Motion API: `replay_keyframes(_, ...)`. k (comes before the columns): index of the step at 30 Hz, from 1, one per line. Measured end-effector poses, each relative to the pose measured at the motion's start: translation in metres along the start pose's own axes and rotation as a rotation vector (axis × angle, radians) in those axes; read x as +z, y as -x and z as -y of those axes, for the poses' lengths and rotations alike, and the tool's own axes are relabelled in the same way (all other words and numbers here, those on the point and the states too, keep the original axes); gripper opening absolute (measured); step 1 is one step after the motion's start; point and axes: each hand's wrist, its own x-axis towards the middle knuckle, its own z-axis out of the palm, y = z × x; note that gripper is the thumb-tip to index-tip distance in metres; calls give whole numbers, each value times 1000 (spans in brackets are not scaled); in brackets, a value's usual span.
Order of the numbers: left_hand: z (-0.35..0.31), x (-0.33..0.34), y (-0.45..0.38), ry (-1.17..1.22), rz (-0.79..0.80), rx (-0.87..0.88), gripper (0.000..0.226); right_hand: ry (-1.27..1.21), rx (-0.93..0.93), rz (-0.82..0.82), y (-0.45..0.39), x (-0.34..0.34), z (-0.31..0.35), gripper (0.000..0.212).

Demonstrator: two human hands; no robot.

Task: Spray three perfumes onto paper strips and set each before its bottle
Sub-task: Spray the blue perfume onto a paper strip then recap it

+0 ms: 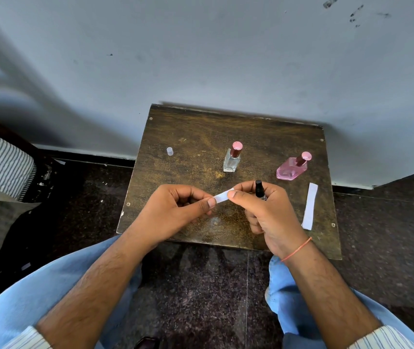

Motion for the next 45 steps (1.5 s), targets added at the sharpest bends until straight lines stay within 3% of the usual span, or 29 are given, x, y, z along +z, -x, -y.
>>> replay_keyframes(4,-1,-3,-1,70,-68,-40,5,-1,1,0,0,0,-1,18)
replay_keyframes(9,-4,-6,-5,268,-143,-115,20,22,14,10,2,6,-5,24)
replay_keyframes(16,-9,-9,-24,382,-204,-196,14,104,-6,30,3,22,-13,22)
replay_keyframes(25,-9,-27,-43,-80,-289,-179,13,263,-72,20,-9,40,-25,9)
replay_keyframes(32,-5,-42,-54,-446,-285,-193,17,254,-87,-20,-15,28,-23,8)
replay_keyframes(45,-11,-42,-58,-680,-318,-186,24,228,-74,-18,-13,15,-19,9)
